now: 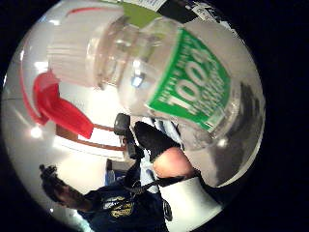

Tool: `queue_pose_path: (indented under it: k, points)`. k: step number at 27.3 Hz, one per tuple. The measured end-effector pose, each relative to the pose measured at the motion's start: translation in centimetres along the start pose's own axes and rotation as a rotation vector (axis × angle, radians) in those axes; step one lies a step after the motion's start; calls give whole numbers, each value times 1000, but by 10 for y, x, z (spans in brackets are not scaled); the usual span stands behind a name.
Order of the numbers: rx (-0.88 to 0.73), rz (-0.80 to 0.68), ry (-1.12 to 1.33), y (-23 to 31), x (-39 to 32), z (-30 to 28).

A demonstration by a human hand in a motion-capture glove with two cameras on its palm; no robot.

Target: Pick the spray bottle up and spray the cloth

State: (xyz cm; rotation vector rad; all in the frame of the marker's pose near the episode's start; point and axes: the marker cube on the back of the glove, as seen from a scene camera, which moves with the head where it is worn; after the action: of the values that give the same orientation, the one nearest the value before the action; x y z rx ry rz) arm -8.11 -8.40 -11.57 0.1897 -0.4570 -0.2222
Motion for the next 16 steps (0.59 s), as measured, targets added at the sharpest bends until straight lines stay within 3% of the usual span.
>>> queue_pose_path:
  k: [16]
  points:
    - [108, -55, -201, -7, -1, 1]
